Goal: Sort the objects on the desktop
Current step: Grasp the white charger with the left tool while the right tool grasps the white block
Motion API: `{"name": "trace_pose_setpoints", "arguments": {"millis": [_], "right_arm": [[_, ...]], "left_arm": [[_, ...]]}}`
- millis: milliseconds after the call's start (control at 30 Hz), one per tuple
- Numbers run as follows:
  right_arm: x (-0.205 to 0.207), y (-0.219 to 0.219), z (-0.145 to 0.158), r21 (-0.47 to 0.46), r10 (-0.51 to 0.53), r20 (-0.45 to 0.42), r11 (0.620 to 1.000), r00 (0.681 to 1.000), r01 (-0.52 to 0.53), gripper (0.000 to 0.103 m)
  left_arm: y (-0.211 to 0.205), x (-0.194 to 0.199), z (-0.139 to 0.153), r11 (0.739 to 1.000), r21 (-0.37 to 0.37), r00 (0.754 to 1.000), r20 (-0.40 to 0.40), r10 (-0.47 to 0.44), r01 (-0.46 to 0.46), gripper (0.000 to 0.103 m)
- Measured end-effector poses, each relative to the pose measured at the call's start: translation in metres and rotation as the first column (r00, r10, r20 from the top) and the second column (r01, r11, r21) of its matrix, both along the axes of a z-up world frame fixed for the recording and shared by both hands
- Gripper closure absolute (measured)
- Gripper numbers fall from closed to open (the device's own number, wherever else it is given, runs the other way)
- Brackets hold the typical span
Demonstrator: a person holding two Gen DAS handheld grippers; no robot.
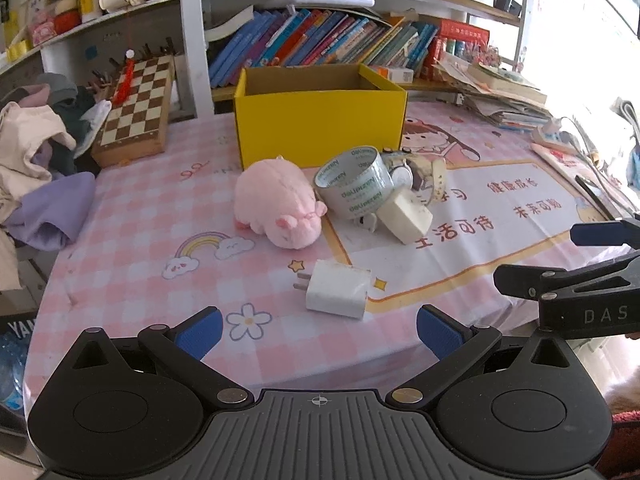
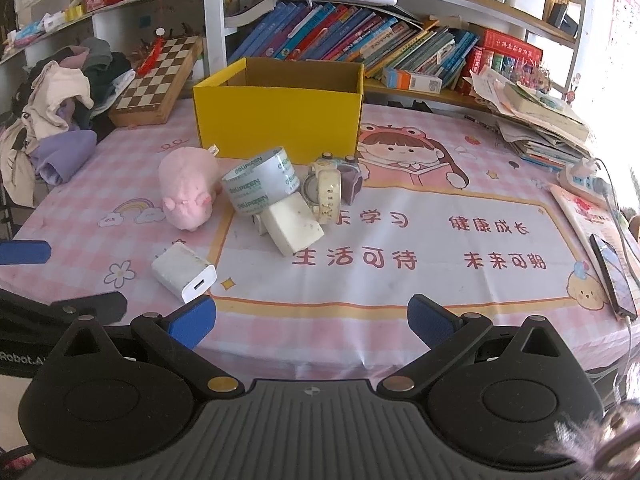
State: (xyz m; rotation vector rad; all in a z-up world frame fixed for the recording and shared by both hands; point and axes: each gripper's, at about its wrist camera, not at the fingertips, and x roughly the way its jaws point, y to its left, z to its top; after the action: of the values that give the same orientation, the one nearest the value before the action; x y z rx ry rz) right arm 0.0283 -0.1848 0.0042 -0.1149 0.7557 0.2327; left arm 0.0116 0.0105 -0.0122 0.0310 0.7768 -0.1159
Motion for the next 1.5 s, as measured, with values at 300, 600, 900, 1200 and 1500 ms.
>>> {"name": "trace_pose_setpoints", "arguments": {"millis": [300, 600, 900, 1200, 1500], "right_arm": [[0.012, -0.008, -0.003, 0.032, -0.011, -0.016, 0.999, 1.0, 0.012, 0.002], [0.033, -0.003, -0.008, 0.024, 0.045, -0.039, 0.999, 0.998, -0.044, 0.02], [0.066, -0.003, -0.009, 0.022, 0.095, -0.054, 0.995, 0.994, -0.094, 0.02], [0.103, 0.0, -0.016, 0.006, 0.155, -0.098, 0.988, 0.983, -0.155, 0.026], [0.134, 0.009, -0.03, 0.027, 0.228, -0.183, 0.973, 0.956, -0.227, 0.04]], "left_arm": [[0.002, 0.005, 0.0, 0.999, 0.017, 0.999, 0.012, 0.03, -0.031, 0.0], [-0.006, 0.015, -0.007, 0.999, 0.048, 1.0, -0.011, 0.015, -0.015, 0.001], [-0.014, 0.036, -0.012, 0.998, 0.05, 0.999, -0.028, 0.028, -0.026, 0.002], [-0.027, 0.062, -0.028, 0.998, 0.063, 0.996, -0.091, -0.003, 0.009, 0.011], [-0.024, 0.078, -0.041, 0.997, 0.058, 0.988, -0.146, 0.05, -0.042, 0.017]]}}
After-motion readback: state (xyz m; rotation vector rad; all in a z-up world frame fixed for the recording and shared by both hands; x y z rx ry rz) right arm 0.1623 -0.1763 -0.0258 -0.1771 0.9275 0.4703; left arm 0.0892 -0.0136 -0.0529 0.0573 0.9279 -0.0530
